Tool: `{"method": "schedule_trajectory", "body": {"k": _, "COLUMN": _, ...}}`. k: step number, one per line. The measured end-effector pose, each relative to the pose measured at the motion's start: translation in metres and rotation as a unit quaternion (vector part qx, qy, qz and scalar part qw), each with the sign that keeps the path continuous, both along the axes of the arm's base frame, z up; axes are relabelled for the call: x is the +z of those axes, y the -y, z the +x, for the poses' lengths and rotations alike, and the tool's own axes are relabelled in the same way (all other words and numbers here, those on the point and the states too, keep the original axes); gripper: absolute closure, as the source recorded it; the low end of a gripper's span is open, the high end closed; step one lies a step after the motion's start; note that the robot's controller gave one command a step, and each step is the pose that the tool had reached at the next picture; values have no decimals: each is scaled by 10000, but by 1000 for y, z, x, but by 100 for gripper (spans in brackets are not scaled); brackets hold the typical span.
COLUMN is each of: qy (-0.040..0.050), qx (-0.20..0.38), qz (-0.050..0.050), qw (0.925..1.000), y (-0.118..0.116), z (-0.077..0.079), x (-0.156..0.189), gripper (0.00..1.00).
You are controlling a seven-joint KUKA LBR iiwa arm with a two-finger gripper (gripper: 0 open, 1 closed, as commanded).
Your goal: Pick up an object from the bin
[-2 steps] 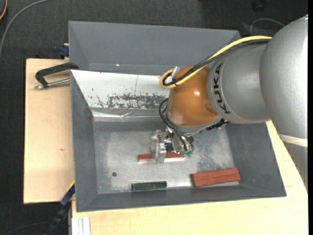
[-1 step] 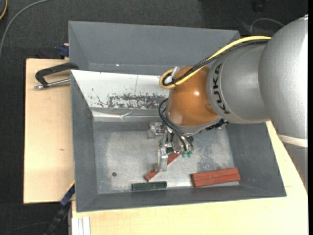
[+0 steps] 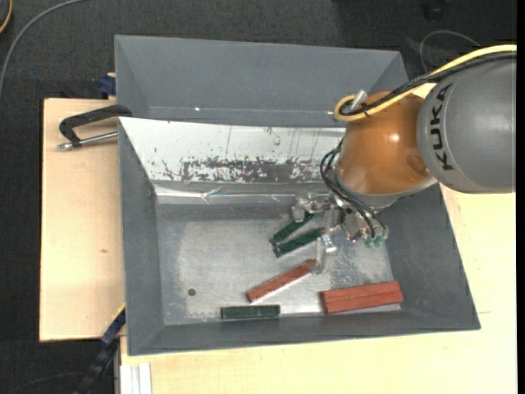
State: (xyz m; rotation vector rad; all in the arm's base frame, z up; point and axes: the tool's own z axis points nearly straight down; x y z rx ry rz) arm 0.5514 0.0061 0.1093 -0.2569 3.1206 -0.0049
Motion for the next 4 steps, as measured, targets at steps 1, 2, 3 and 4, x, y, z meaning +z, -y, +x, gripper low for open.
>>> {"method": "schedule_trajectory", "body": {"k": 1, "qy": -60, "qx": 708, "qz": 14, "qw": 9975, "y": -64, "z": -36, "x": -30, "gripper": 0}}
{"method": "schedule_trajectory", "body": {"k": 2, "qy": -59, "qx": 702, "qz": 15, "qw": 9975, "y": -64, "z": -36, "x": -30, "gripper": 100}}
{"method": "schedule_trajectory", "body": {"k": 3, "qy": 12, "qx": 4054, "qz": -4, "qw": 9141, "y": -32, "z": -35, "x": -36, "gripper": 100}}
{"method": "schedule_trajectory", "body": {"k": 4, "qy": 22, "qx": 3724, "qz": -20, "qw": 9281, "y": -40, "z": -31, "x": 100, "gripper": 100}}
